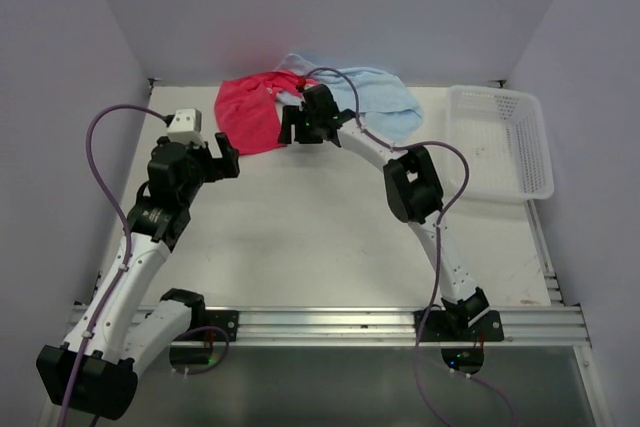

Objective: Roll the towels
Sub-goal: Move the towel to the center of the board

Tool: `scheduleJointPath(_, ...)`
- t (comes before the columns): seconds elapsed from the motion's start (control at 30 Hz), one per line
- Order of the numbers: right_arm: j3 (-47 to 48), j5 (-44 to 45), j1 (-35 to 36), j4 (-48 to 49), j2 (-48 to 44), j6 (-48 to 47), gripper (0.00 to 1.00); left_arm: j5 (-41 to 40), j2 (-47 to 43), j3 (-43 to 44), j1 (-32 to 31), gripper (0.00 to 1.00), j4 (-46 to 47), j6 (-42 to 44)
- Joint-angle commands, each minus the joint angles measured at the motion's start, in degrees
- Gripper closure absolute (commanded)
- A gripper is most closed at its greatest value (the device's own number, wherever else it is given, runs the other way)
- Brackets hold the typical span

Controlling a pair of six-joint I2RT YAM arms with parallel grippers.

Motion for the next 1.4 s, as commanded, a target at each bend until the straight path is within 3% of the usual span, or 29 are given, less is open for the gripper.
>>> scheduleJointPath(0.0, 4.3, -2.0, 0.5, 0.1, 1.3, 3.1, 0.29, -0.1, -0.8, 0.3, -0.6, 0.0, 1.8, 0.0)
scheduleJointPath(0.43, 6.4, -0.2, 2.4, 0.8, 6.7, 4.0, 0.36, -0.7, -0.8, 0.6, -1.3, 0.0, 1.1, 0.6)
scheduleJointPath(0.77, 12.5, 2.9, 3.2, -3.1, 11.8, 5.7, 0.51, -1.5, -0.9, 1.0, -2.2, 0.0, 0.6, 0.9)
scheduleJointPath(0.93, 12.5, 4.9, 3.3, -4.1, 12.2, 6.6, 0.62, -2.1, -0.9, 1.1, -2.8, 0.0, 0.3, 1.3)
scheduleJointPath(1.13, 13.6, 5.8, 3.3, -4.7, 13.1, 7.3, 0.82, -3.2, -1.2, 1.2, -3.5, 0.0, -0.1, 1.6)
scheduleJointPath(1.37, 10.9, 2.0, 3.3, -1.5, 9.4, 7.1, 1.0, -3.7, -1.3, 1.2, -3.8, 0.0, -0.2, 1.8)
